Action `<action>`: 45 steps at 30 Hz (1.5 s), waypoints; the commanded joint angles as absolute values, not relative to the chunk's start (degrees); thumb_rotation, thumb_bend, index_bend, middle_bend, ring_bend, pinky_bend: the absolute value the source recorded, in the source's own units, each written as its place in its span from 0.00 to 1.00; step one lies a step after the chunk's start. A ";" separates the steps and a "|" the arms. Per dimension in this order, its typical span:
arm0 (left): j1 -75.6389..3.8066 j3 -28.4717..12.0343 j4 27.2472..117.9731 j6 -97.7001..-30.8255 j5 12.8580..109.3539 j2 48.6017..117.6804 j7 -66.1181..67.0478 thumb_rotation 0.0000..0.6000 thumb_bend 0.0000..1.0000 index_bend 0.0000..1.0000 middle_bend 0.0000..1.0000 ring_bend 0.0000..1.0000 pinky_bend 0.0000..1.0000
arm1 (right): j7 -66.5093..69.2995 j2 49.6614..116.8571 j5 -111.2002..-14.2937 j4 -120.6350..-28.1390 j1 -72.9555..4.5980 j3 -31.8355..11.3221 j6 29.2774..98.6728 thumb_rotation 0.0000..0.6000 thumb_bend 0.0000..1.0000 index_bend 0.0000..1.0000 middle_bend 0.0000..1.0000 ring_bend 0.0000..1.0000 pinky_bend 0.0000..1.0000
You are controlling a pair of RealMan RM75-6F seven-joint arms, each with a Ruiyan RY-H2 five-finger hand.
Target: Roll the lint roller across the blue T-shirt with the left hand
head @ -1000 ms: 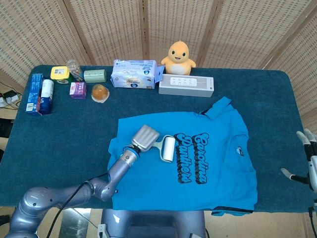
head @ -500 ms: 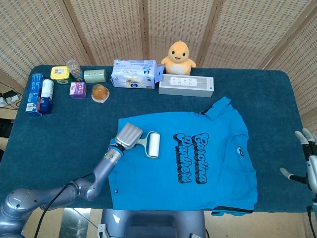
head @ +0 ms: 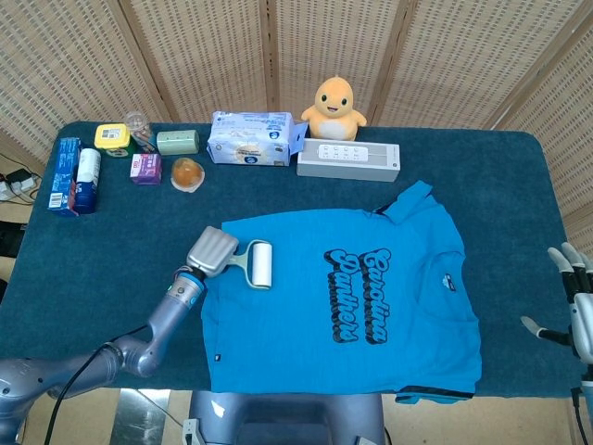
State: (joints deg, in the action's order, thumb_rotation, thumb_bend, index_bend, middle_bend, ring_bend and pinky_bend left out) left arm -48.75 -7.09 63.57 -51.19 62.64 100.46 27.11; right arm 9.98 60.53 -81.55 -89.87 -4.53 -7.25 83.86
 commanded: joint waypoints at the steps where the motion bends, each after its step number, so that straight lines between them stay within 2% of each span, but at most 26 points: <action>1: -48.00 -6.82 63.40 -51.73 63.50 99.62 26.03 1.00 0.67 0.96 0.94 0.93 1.00 | 9.90 60.58 -81.57 -89.87 -4.55 -7.24 83.86 1.00 0.00 0.06 0.00 0.00 0.00; 4: -47.66 -6.79 63.40 -51.96 64.01 99.28 25.43 1.00 0.67 0.96 0.94 0.93 0.99 | 9.76 60.61 -81.56 -89.91 -4.57 -7.27 83.89 1.00 0.00 0.06 0.00 0.00 0.00; 6: -47.38 -6.77 63.71 -52.05 64.76 98.83 24.31 1.00 0.64 0.96 0.93 0.88 0.93 | 9.71 60.65 -81.53 -89.89 -4.55 -7.22 83.84 1.00 0.00 0.06 0.00 0.00 0.00; 7: -47.24 -6.77 64.18 -51.95 65.37 98.40 23.14 1.00 0.63 0.95 0.91 0.84 0.89 | 9.67 60.68 -81.56 -89.84 -4.54 -7.20 83.87 1.00 0.00 0.06 0.00 0.00 0.00; 8: -47.13 -6.75 64.78 -51.84 66.04 97.93 21.80 1.00 0.61 0.92 0.84 0.75 0.84 | 9.60 60.69 -81.57 -89.84 -4.54 -7.22 83.92 1.00 0.00 0.06 0.00 0.00 0.00; 10: -46.97 -6.53 65.80 -51.22 67.20 96.80 19.52 1.00 0.57 0.81 0.66 0.56 0.72 | 9.43 60.72 -81.58 -89.95 -4.53 -7.22 83.98 1.00 0.00 0.06 0.00 0.00 0.00; 11: -46.95 -6.42 66.36 -50.70 67.52 96.16 18.85 1.00 0.55 0.72 0.56 0.46 0.66 | 9.34 60.74 -81.56 -90.01 -4.54 -7.23 83.97 1.00 0.00 0.06 0.00 0.00 0.00; 12: -46.95 -6.27 66.96 -49.94 67.26 95.55 18.90 1.00 0.52 0.58 0.42 0.34 0.58 | 9.30 60.74 -81.53 -90.05 -4.55 -7.22 83.93 1.00 0.00 0.06 0.00 0.00 0.00; 13: -47.03 -6.14 68.02 -48.69 66.30 94.65 19.76 1.00 0.51 0.48 0.33 0.26 0.52 | 9.29 60.73 -81.47 -90.03 -4.53 -7.20 83.88 1.00 0.00 0.06 0.00 0.00 0.00; 15: -47.38 -6.00 70.29 -46.23 63.04 92.98 22.95 1.00 0.43 0.17 0.09 0.06 0.37 | 9.33 60.73 -81.52 -90.04 -4.53 -7.16 83.85 1.00 0.00 0.06 0.00 0.00 0.00; 17: -47.83 -6.07 72.75 -45.08 59.50 91.64 26.60 1.00 0.35 0.02 0.00 0.00 0.28 | 9.30 60.72 -81.57 -90.08 -4.54 -7.13 83.83 1.00 0.00 0.06 0.00 0.00 0.00; 21: -47.70 -6.27 77.38 -47.63 55.74 89.86 31.32 1.00 0.22 0.00 0.00 0.00 0.19 | 9.39 60.56 -81.73 -90.25 -4.47 -7.06 83.93 1.00 0.00 0.06 0.00 0.00 0.00; 26: -46.20 -6.15 82.63 -51.94 57.38 86.71 31.35 1.00 0.13 0.00 0.00 0.00 0.12 | 9.35 60.47 -82.07 -90.45 -4.34 -6.94 84.25 1.00 0.00 0.06 0.00 0.00 0.00; 31: -42.29 -4.74 87.89 -58.81 62.72 82.10 28.94 1.00 0.12 0.00 0.00 0.00 0.10 | 8.83 60.54 -82.85 -90.65 -4.26 -6.65 84.68 1.00 0.00 0.06 0.00 0.00 0.00; 34: -37.91 -2.67 90.29 -65.24 66.99 79.29 26.58 1.00 0.12 0.00 0.00 0.00 0.10 | 8.19 60.84 -83.37 -90.66 -4.31 -6.46 84.89 1.00 0.00 0.06 0.00 0.00 0.00; 37: -31.83 0.34 91.09 -73.51 72.54 76.60 21.83 1.00 0.10 0.00 0.00 0.00 0.09 | 6.84 61.52 -83.34 -90.05 -4.55 -6.47 84.79 1.00 0.00 0.06 0.00 0.00 0.00; 45: -20.10 5.75 91.51 -86.35 79.91 71.85 14.01 1.00 0.10 0.00 0.00 0.00 0.07 | 0.38 64.21 -82.24 -87.49 -4.62 -7.41 86.52 1.00 0.00 0.06 0.00 0.00 0.00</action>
